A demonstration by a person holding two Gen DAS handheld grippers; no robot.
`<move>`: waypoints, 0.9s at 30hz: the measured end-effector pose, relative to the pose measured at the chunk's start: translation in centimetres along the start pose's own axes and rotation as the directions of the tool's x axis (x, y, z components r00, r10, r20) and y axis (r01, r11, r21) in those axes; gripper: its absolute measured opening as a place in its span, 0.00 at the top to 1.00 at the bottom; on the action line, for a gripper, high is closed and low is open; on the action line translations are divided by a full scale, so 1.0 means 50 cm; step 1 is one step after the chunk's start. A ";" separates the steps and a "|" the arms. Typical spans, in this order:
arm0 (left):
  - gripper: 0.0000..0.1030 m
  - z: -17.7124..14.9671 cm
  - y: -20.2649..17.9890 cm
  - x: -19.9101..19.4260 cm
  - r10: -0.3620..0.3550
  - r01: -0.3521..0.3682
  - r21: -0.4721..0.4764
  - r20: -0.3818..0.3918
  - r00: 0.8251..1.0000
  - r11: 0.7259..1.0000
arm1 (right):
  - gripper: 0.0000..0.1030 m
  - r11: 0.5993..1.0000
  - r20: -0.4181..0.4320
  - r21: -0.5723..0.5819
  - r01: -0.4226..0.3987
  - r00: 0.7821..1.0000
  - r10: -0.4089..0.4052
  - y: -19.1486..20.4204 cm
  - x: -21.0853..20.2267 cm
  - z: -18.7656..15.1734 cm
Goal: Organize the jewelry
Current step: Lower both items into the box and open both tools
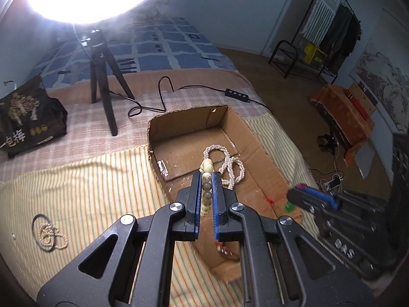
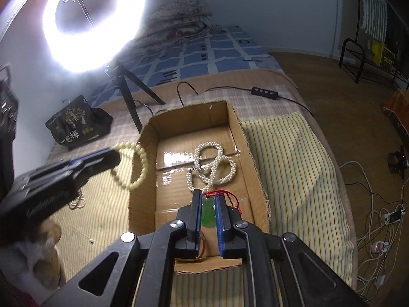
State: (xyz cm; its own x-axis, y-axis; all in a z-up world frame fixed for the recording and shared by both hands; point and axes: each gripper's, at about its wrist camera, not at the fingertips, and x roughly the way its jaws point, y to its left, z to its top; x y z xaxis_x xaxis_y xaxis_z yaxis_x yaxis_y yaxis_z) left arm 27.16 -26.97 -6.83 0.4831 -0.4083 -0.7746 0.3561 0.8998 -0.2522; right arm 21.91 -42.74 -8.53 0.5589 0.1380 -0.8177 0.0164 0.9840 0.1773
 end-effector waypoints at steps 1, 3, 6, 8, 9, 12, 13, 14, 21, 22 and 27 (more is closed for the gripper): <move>0.95 0.005 0.000 0.013 0.005 -0.005 0.000 -0.008 1.000 1.000 | 0.93 1.000 -0.004 -0.002 0.000 1.000 0.000 -0.003 0.003 -0.001; 0.95 0.010 0.006 0.031 0.013 -0.013 -0.010 -0.016 1.000 1.000 | 0.93 1.000 -0.012 0.000 -0.001 1.000 0.001 -0.011 0.009 -0.003; 0.95 0.016 0.016 0.050 0.027 -0.027 -0.020 -0.024 0.999 0.999 | 0.93 1.000 -0.019 0.001 -0.002 1.000 0.002 -0.016 0.016 -0.003; 0.95 0.017 0.021 0.059 0.036 -0.037 -0.024 -0.032 0.999 0.999 | 0.93 1.000 -0.022 0.001 -0.001 1.000 0.001 -0.018 0.021 -0.005; 0.95 0.017 0.024 0.064 0.039 -0.040 -0.025 -0.036 0.999 0.999 | 0.93 1.000 -0.025 0.004 -0.002 1.000 0.002 -0.019 0.024 -0.005; 0.95 0.017 0.029 0.072 0.045 -0.046 -0.030 -0.045 0.998 0.998 | 0.92 1.000 -0.030 0.010 -0.006 1.000 0.007 -0.020 0.030 -0.008; 0.95 0.017 0.031 0.073 0.045 -0.047 -0.035 -0.048 0.998 0.998 | 0.91 1.000 -0.031 0.009 -0.005 1.000 0.005 -0.019 0.031 -0.008; 0.95 0.018 0.033 0.074 0.046 -0.048 -0.040 -0.049 0.998 0.998 | 0.90 1.000 -0.029 0.008 -0.004 1.000 0.005 -0.019 0.031 -0.009; 0.76 0.015 0.048 0.058 0.073 -0.075 -0.047 -0.039 0.997 0.996 | 0.48 1.000 -0.007 0.004 -0.010 1.000 0.010 -0.015 0.022 -0.009; 0.76 0.014 0.050 0.053 0.079 -0.080 -0.045 -0.035 0.996 0.996 | 0.44 1.000 -0.005 0.001 -0.010 1.000 0.010 -0.013 0.020 -0.010; 0.76 0.010 0.060 0.031 0.092 -0.093 -0.050 -0.022 0.995 0.994 | 0.34 1.000 0.003 -0.022 0.001 1.000 -0.001 0.002 0.009 -0.016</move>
State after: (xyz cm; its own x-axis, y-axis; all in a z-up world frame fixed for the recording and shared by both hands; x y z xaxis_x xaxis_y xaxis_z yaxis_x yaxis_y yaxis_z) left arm 29.35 -24.97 -8.49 0.4958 -0.3201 -0.8073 0.2689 0.9405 -0.2078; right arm 21.49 -42.48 -9.32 0.5617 0.1367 -0.8160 -0.0017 0.9864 0.1641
